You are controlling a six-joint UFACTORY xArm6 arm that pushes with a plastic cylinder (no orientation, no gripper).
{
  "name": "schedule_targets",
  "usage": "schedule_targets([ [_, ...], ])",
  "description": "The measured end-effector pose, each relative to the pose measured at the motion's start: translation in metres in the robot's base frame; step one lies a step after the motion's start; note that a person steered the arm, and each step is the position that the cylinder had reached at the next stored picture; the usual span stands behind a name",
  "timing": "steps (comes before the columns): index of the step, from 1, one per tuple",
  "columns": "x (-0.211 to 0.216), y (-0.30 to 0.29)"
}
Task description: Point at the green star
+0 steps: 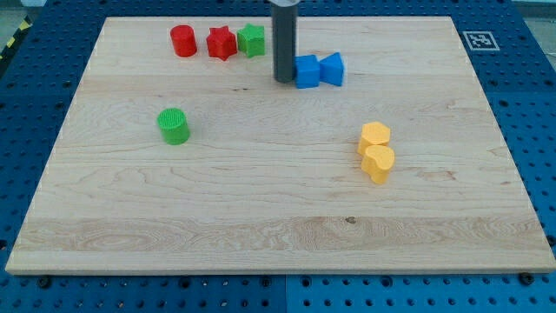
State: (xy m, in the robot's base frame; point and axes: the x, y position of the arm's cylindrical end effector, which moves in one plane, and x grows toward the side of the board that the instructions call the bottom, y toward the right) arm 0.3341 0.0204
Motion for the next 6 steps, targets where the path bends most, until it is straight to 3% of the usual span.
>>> schedule_targets([
  [2, -0.011, 0.053],
  [4, -0.080, 0.051],
  [6, -0.124, -0.043],
])
